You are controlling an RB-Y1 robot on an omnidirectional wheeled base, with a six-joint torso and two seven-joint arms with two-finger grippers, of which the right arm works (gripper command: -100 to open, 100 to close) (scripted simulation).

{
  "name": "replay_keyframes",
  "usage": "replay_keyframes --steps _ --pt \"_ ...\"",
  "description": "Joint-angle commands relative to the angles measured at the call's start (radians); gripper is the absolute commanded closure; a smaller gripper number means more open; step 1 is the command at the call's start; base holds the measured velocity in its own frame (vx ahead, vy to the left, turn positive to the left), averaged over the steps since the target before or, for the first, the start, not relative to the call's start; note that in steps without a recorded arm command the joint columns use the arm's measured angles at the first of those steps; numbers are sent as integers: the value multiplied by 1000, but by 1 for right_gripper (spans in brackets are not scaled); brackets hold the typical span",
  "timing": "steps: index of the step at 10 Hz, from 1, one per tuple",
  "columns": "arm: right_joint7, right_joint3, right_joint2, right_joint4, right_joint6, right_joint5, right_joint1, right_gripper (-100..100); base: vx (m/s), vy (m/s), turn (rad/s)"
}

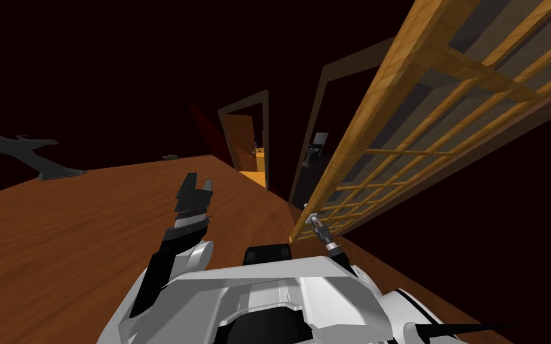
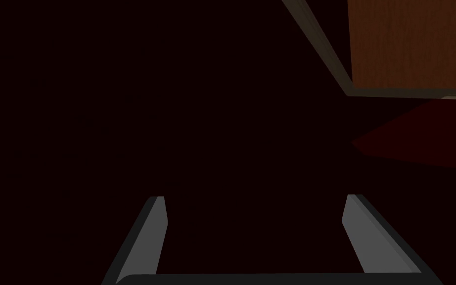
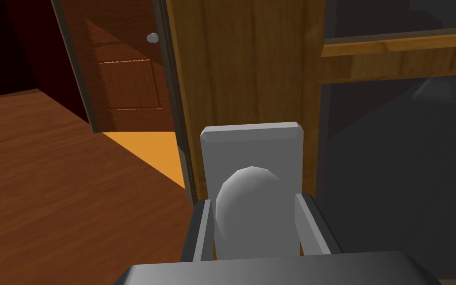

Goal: Pull the door open

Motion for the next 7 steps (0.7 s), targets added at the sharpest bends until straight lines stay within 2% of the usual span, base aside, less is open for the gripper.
replay_keyframes --steps 1,7 --pt "-3 6 -2 -4 -8 6 11 100 -188 -69 84" --pt "-20 25 -19 8 -56 28 27 100 -189 -89 113"
